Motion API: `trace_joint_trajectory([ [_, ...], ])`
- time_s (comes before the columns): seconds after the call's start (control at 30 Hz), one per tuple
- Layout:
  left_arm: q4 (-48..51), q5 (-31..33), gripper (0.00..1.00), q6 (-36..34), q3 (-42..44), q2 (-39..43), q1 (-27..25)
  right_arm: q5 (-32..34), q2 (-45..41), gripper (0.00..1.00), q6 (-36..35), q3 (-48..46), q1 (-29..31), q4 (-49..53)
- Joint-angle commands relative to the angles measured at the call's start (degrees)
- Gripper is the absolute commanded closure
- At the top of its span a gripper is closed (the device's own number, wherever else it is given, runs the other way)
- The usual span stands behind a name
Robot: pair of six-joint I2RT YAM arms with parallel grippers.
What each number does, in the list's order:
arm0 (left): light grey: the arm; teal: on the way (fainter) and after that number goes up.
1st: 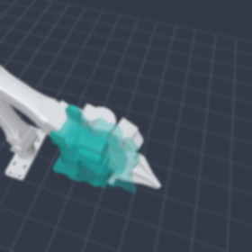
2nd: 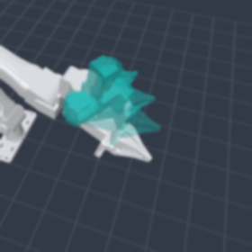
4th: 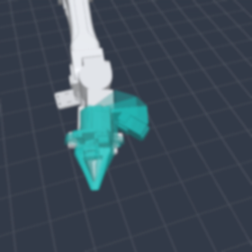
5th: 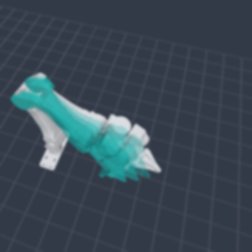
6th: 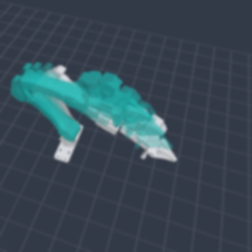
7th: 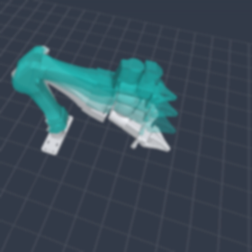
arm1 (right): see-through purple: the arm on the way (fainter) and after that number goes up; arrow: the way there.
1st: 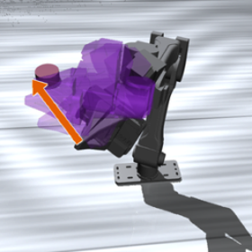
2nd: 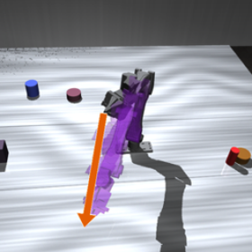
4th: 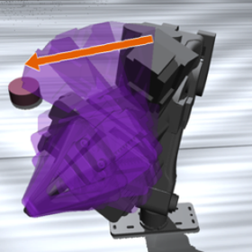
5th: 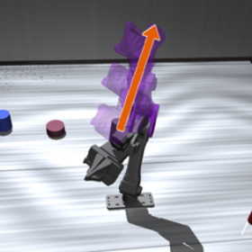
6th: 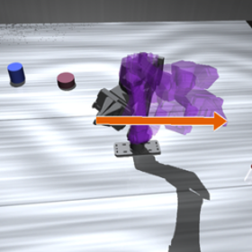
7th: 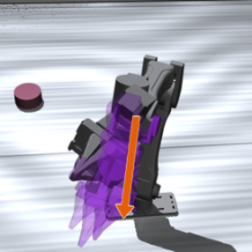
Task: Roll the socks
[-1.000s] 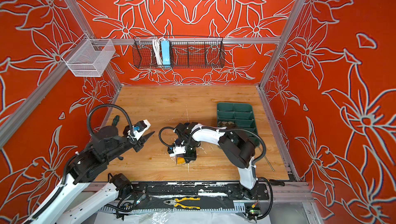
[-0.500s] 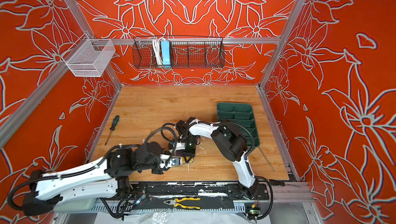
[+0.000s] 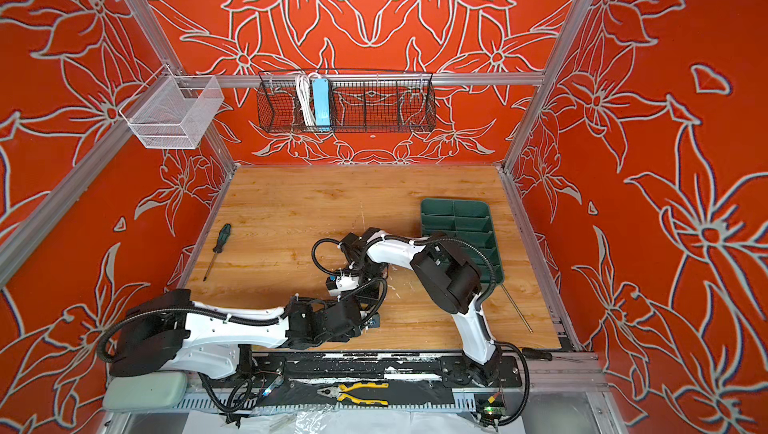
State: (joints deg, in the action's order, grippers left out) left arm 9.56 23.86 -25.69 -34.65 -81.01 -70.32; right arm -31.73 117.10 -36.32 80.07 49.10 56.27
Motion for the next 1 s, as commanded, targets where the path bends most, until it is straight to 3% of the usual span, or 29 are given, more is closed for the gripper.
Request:
trace_joint_trajectory([
  [0.0, -1.18, 3.75, 0.58, 2.42, -1.76, -4.22, 1.22, 0.77, -1.75, 0.84, -1.63, -1.12, -0.34, 0.07],
  [0.13, 1.29, 6.24, 0.69, 4.22, -4.08, -8.42, 3.07, 0.52, -3.63, 0.83, -1.75, -2.26, -0.33, -0.15],
  [0.33, 3.43, 4.26, 0.99, 4.74, -4.49, -8.15, 4.51, 1.92, -8.96, 0.78, -0.56, -6.92, -0.36, -2.31],
  [0.5, 6.88, -2.97, 1.00, 4.00, -5.43, -5.32, 7.31, 7.19, -14.00, 0.73, 3.29, -12.45, -1.74, -5.07],
  [0.77, 13.35, -15.69, 1.00, 0.43, -8.74, -5.43, 11.69, 17.03, -24.45, 0.71, 11.27, -19.69, -9.81, -10.40],
  [0.97, 23.70, -30.45, 1.00, -1.44, -15.30, -9.14, 17.81, 34.88, -36.77, 0.70, 19.42, -22.65, -17.41, -16.59],
])
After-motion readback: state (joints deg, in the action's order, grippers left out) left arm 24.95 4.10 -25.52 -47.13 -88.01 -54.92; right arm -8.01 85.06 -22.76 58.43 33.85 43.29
